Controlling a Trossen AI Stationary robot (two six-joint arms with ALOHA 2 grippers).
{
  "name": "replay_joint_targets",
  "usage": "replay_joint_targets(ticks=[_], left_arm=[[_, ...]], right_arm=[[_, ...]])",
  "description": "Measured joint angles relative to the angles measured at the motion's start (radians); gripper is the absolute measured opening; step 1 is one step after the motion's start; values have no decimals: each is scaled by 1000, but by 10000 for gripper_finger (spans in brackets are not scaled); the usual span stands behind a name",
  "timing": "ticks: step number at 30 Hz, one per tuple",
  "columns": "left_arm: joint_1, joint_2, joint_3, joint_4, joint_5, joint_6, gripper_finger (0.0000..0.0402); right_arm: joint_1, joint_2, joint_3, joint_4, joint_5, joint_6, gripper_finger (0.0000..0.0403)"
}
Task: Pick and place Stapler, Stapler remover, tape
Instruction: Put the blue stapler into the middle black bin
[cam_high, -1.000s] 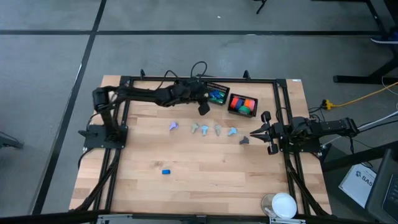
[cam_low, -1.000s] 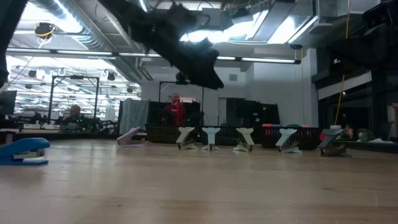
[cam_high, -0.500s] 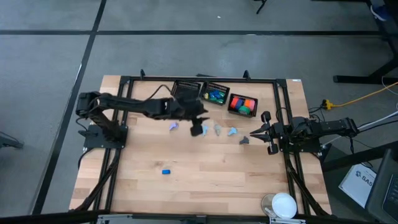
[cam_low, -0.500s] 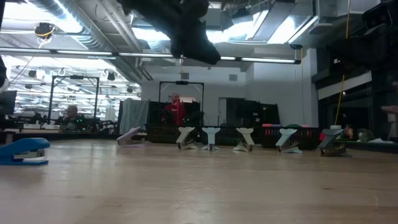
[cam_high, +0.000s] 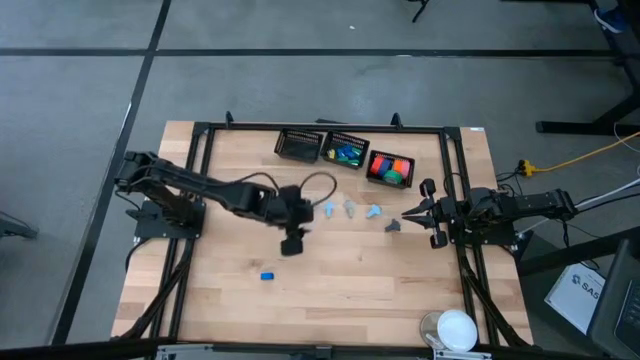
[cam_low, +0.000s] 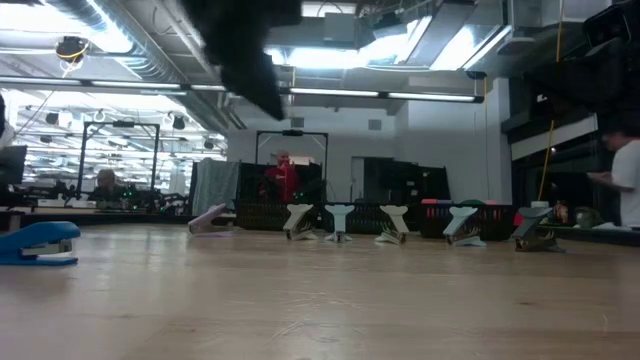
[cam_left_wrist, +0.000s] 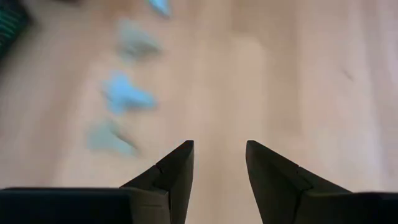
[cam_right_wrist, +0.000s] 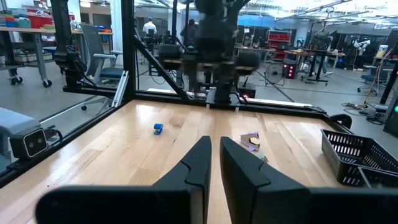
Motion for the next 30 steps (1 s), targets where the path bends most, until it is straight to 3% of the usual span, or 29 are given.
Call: replay_joint_targets(ticks=[8, 14, 20, 30], left_arm=[[-119, 0, 0, -144, 131, -123, 143], [-221, 0, 0, -174, 133, -228, 143], [-326, 10, -20, -187, 112, -233, 143], [-362, 74, -98, -185, 45, -318, 143]], right_arm=[[0, 0, 0, 0, 0, 0, 39], [0, 0, 0, 0, 0, 0, 39], [0, 0, 0, 0, 0, 0, 39], [0, 0, 0, 0, 0, 0, 39]])
